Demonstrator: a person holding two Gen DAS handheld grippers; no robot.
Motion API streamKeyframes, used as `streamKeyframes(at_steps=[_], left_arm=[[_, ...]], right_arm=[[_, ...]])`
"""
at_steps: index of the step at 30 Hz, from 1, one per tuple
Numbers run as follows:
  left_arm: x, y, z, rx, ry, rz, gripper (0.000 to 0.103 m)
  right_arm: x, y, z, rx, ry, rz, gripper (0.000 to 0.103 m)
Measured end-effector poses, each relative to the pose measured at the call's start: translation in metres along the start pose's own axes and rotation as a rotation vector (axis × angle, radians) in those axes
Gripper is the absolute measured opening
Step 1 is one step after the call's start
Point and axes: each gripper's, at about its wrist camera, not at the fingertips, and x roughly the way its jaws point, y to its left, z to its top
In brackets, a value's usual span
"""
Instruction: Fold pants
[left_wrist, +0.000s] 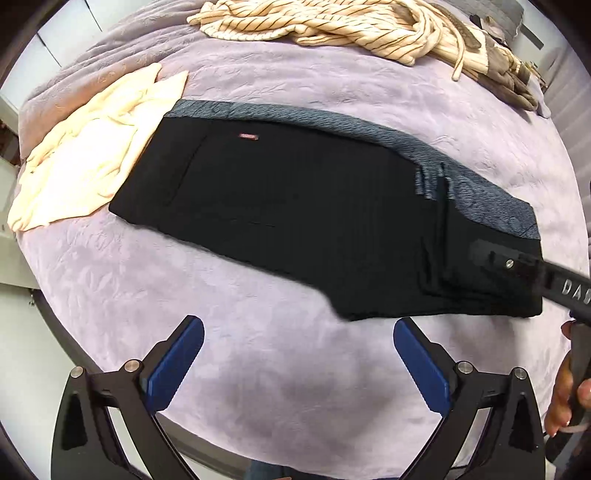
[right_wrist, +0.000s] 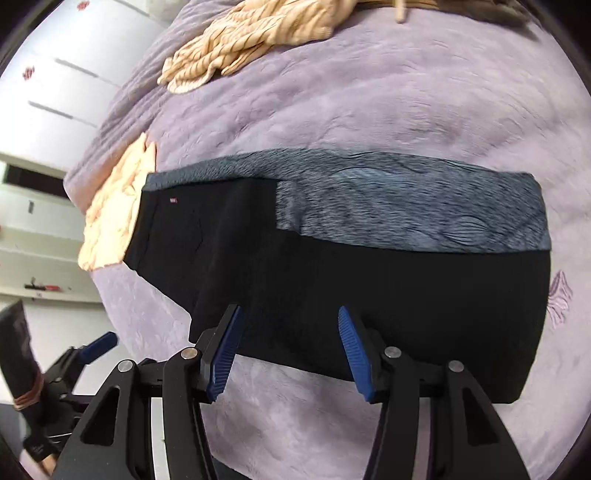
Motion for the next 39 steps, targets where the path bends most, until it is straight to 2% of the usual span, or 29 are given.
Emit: streamKeyframes(at_steps=[2, 4, 5, 6, 7, 10, 13, 15, 16, 17, 18, 19, 21, 22, 23, 25, 27, 31, 33, 34, 35, 36, 39], left_arm=[[0.006, 0.011, 0.006, 0.031, 0.015, 0.0, 0.103], [0.005, 0.024, 0.011, 0.071, 0.016, -0.011, 0.103], [0.004, 0.032, 0.015, 0.093, 0.008, -0.013, 0.103], [0.003, 0.04, 0.018, 0.109, 0.002, -0.011, 0.103], [0.002, 0.05, 0.021, 0.119, -0.005, -0.017, 0.103], [0.009, 0.079, 0.031, 0.135, -0.004, -0.046, 0.103], [0.02, 0.103, 0.039, 0.156, 0.03, -0.043, 0.103], [0.02, 0.116, 0.043, 0.156, 0.02, -0.062, 0.103], [0.02, 0.121, 0.045, 0.156, 0.017, -0.07, 0.103], [0.022, 0.125, 0.046, 0.156, 0.017, -0.078, 0.103], [0.024, 0.128, 0.048, 0.153, 0.018, -0.086, 0.103], [0.027, 0.13, 0.049, 0.144, 0.016, -0.091, 0.103], [0.03, 0.134, 0.05, 0.112, 0.015, -0.106, 0.103], [0.032, 0.137, 0.05, 0.084, 0.015, -0.122, 0.103], [0.032, 0.139, 0.049, 0.063, 0.015, -0.13, 0.103], [0.033, 0.144, 0.049, 0.03, 0.011, -0.131, 0.103], [0.034, 0.15, 0.048, 0.006, 0.011, -0.121, 0.103], [0.032, 0.162, 0.043, -0.015, 0.005, -0.095, 0.103], [0.033, 0.168, 0.039, -0.026, 0.01, -0.082, 0.103], [0.034, 0.171, 0.038, -0.033, 0.016, -0.08, 0.103], [0.036, 0.173, 0.035, -0.041, 0.025, -0.08, 0.103], [0.038, 0.174, 0.033, -0.045, 0.031, -0.081, 0.103], [0.043, 0.174, 0.028, -0.054, 0.048, -0.081, 0.103]], right_arm=[[0.011, 0.025, -0.005, -0.061, -0.011, -0.092, 0.066], [0.025, 0.043, -0.008, -0.098, -0.02, -0.208, 0.066], [0.03, 0.046, -0.009, -0.096, -0.025, -0.251, 0.061], [0.037, 0.047, -0.01, -0.074, -0.03, -0.289, 0.047], [0.041, 0.044, -0.01, -0.037, -0.026, -0.286, 0.022], [0.047, 0.039, -0.012, 0.059, -0.03, -0.279, 0.021], [0.06, 0.058, -0.015, 0.004, -0.02, -0.381, 0.021], [0.061, 0.065, -0.016, 0.032, -0.019, -0.407, 0.021], [0.056, 0.067, -0.016, 0.056, -0.027, -0.369, 0.021], [0.05, 0.068, -0.016, 0.089, -0.036, -0.264, 0.021], [0.043, 0.07, -0.018, 0.132, -0.033, -0.108, 0.021], [0.037, 0.071, -0.02, 0.155, -0.037, -0.056, 0.022], [0.027, 0.071, -0.024, 0.171, -0.042, -0.073, 0.038], [0.024, 0.068, -0.027, 0.188, -0.038, -0.069, 0.057], [0.023, 0.063, -0.031, 0.222, -0.036, -0.039, 0.067], [0.027, 0.048, -0.04, 0.323, -0.019, 0.071, 0.067], [0.038, 0.039, -0.048, 0.406, -0.004, 0.125, 0.066], [0.067, 0.031, -0.054, 0.5, 0.022, 0.226, 0.055], [0.085, 0.033, -0.055, 0.521, 0.062, 0.219, 0.054], [0.088, 0.032, -0.054, 0.526, 0.064, 0.216, 0.049], [0.09, 0.032, -0.054, 0.527, 0.066, 0.2, 0.033], [0.091, 0.029, -0.056, 0.527, 0.085, 0.163, 0.027], [0.095, 0.025, -0.059, 0.563, 0.141, 0.192, 0.027]])
